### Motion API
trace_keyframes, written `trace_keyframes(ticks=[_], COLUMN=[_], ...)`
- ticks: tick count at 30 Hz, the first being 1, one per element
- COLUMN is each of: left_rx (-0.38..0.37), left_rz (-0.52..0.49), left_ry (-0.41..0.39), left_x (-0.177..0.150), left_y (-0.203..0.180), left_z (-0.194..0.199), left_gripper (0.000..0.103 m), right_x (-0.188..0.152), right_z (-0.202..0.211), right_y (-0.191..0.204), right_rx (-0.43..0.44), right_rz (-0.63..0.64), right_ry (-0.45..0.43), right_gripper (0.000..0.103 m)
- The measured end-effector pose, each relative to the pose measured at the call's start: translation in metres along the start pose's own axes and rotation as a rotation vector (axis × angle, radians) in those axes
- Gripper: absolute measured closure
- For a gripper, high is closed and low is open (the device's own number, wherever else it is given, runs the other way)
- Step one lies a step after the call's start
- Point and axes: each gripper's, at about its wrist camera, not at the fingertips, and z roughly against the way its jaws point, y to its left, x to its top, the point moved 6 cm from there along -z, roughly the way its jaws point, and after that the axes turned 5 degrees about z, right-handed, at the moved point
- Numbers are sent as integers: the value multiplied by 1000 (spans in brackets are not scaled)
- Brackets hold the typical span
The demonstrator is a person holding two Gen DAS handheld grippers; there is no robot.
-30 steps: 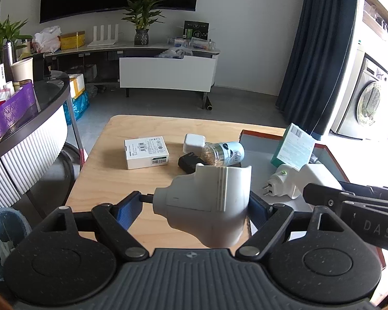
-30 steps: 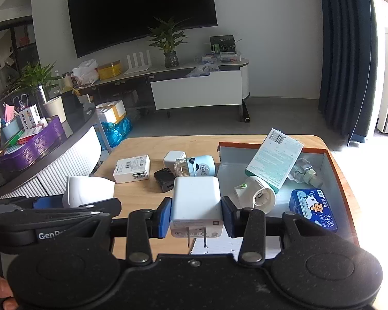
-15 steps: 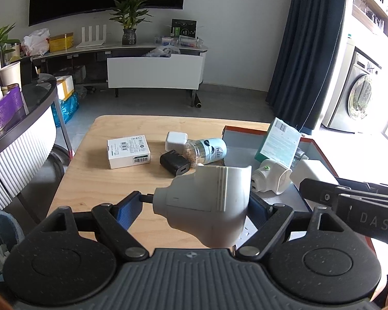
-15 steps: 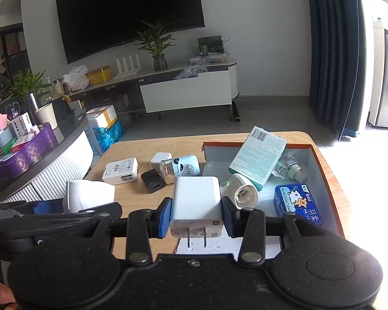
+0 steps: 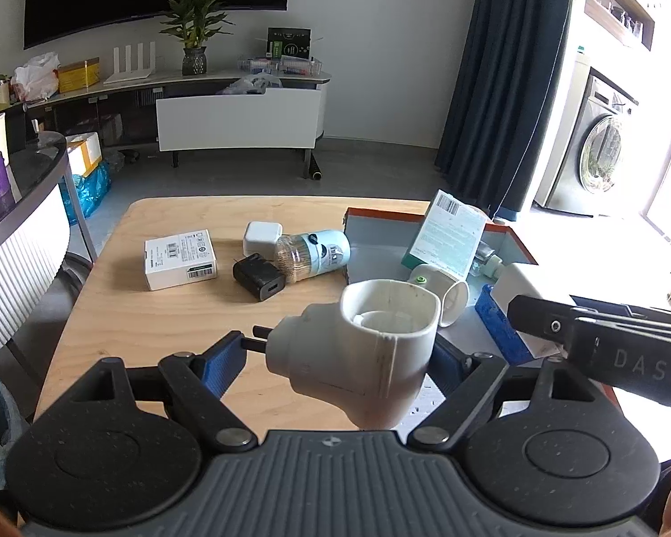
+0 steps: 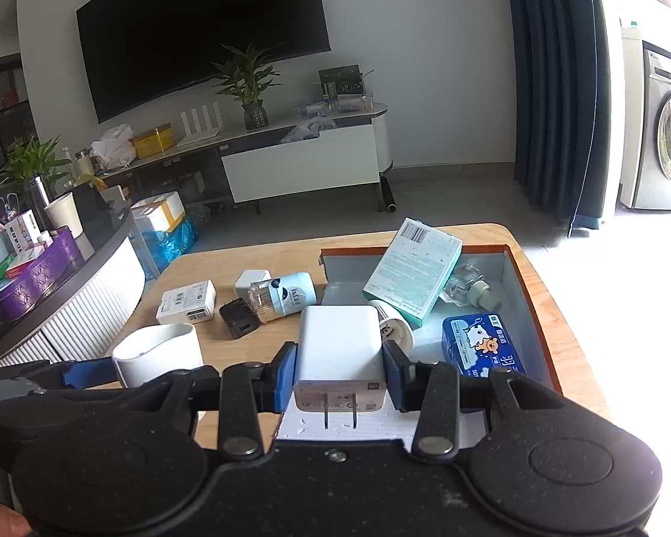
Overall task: Organize rigid objects
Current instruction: 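Carry the plug adapter with left tool while right tool carries the charger over the orange-rimmed box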
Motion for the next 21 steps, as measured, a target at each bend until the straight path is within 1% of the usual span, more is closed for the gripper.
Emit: trace_keyframes(ticks=[21], left_rx=[-72], left_rz=[-60], left_ry=[19], left_x=[-6], left_y=[-44], left_z=[-10], left_gripper=[17], right_x=[-9], right_z=[15], right_y=[-51], right_rx=[-93], right_rz=[-76], right_ry=[-4], right_gripper=[53])
